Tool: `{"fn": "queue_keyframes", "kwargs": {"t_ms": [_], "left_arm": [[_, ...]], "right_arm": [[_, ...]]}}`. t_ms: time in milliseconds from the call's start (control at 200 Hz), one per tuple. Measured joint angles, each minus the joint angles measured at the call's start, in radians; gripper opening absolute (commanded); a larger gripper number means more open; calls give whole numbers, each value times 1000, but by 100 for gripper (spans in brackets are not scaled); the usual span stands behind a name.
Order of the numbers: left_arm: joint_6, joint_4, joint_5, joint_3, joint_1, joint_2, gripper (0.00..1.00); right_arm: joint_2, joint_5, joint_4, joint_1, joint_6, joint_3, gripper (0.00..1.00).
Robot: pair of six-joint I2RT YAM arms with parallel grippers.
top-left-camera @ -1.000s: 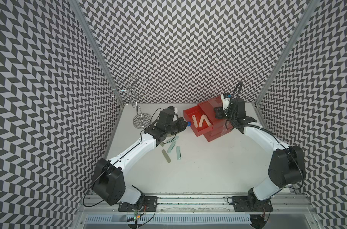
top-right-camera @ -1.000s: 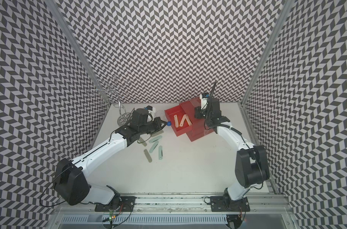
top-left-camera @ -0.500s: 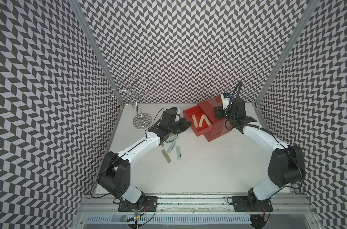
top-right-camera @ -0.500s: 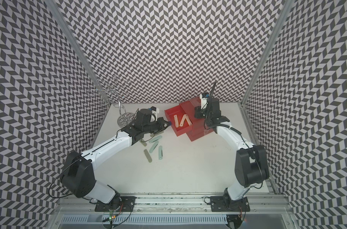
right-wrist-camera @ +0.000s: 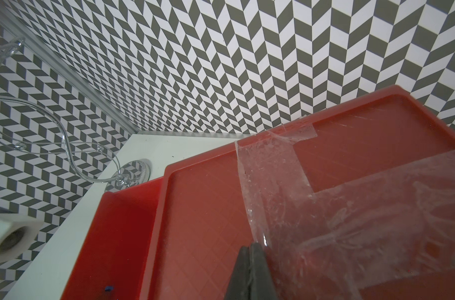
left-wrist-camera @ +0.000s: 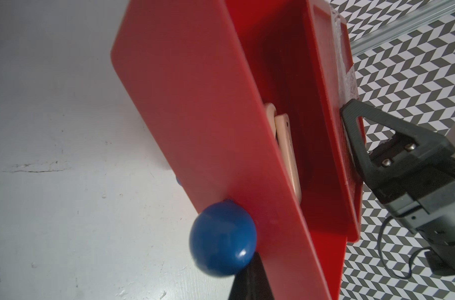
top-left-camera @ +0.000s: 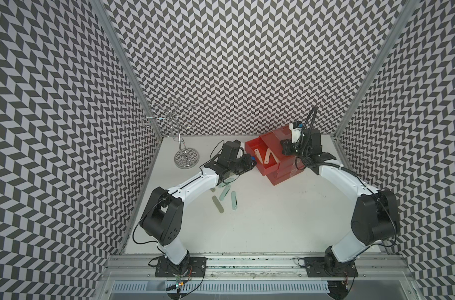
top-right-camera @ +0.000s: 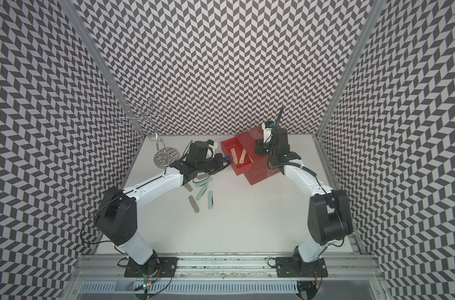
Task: Place the fruit knives into the drawer by color
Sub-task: Close the drawer in the storage box.
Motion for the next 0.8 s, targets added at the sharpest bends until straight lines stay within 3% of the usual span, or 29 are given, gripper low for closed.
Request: {"fn": "queue_keyframes", "kwargs": {"t_ms": [801], "left_arm": [[-43,60,46,184,-63,198,0]], "right_arm": [[5,-1,0,2,-3,5,0]]}}
